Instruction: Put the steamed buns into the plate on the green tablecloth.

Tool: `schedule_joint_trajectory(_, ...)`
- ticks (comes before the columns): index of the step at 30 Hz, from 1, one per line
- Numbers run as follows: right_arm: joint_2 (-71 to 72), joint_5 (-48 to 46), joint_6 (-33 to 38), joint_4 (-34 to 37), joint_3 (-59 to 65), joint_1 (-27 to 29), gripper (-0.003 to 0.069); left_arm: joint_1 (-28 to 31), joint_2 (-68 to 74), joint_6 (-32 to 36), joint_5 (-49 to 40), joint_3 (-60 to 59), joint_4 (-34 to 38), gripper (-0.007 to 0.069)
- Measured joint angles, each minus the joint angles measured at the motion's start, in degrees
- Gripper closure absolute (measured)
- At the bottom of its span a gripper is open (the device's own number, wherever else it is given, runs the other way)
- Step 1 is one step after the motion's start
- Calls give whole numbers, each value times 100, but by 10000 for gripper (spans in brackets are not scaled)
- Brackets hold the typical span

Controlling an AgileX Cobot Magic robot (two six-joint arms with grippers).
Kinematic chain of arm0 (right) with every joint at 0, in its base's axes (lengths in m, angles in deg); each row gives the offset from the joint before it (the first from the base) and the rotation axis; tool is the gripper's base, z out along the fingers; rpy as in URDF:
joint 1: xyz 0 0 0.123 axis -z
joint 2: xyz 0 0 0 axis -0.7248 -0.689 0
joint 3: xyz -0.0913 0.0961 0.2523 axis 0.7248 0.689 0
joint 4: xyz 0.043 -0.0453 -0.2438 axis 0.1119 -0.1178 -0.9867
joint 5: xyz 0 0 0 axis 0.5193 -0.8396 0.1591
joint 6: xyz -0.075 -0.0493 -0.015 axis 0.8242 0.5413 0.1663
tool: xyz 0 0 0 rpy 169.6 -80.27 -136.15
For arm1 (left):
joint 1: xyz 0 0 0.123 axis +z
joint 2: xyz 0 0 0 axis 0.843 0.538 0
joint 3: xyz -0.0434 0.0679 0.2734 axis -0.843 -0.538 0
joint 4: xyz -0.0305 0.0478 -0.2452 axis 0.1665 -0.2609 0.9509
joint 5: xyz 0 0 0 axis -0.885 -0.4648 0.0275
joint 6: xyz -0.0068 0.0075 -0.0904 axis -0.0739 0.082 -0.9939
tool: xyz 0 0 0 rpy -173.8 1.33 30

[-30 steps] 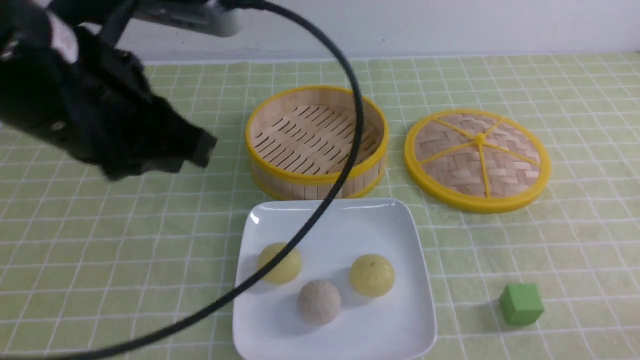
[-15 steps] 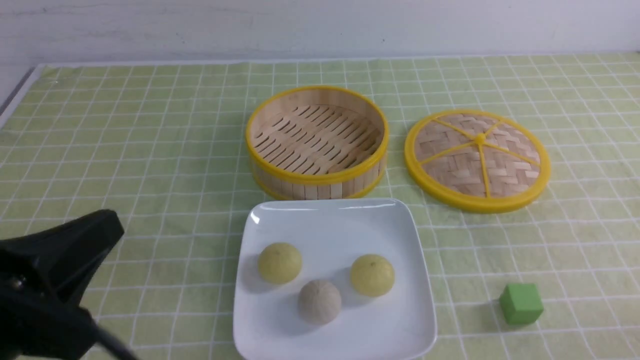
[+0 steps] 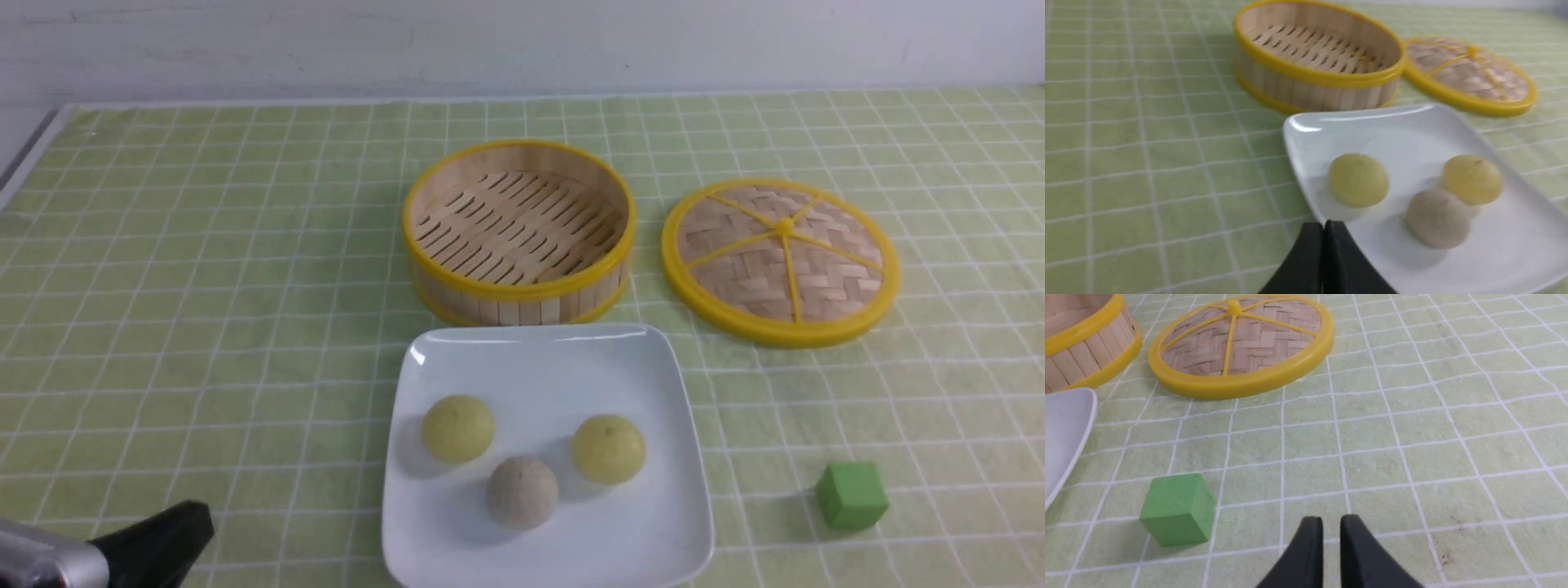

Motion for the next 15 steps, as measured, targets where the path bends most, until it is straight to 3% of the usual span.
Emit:
schedule_joint_trajectory(2, 0, 0, 0, 0, 0, 0, 568, 345, -52, -69, -26, -22, -41, 607)
schedule_joint_trajectory(3, 0, 0, 0, 0, 0, 5, 565, 850, -149, -125, -39, -77, -97, 606)
schedule_joint_trajectory(4, 0, 0, 0, 0, 0, 5, 564, 915, -169, -127, -47, -101, -105, 606)
schedule_joint_trajectory(8, 0, 0, 0, 0, 0, 5, 557, 2091, -1046, -157, -571, -460, -182, 606)
schedule_joint_trajectory(15, 0, 0, 0, 0, 0, 5, 547, 2414, -1816, -157, -1159, -790, -348, 606)
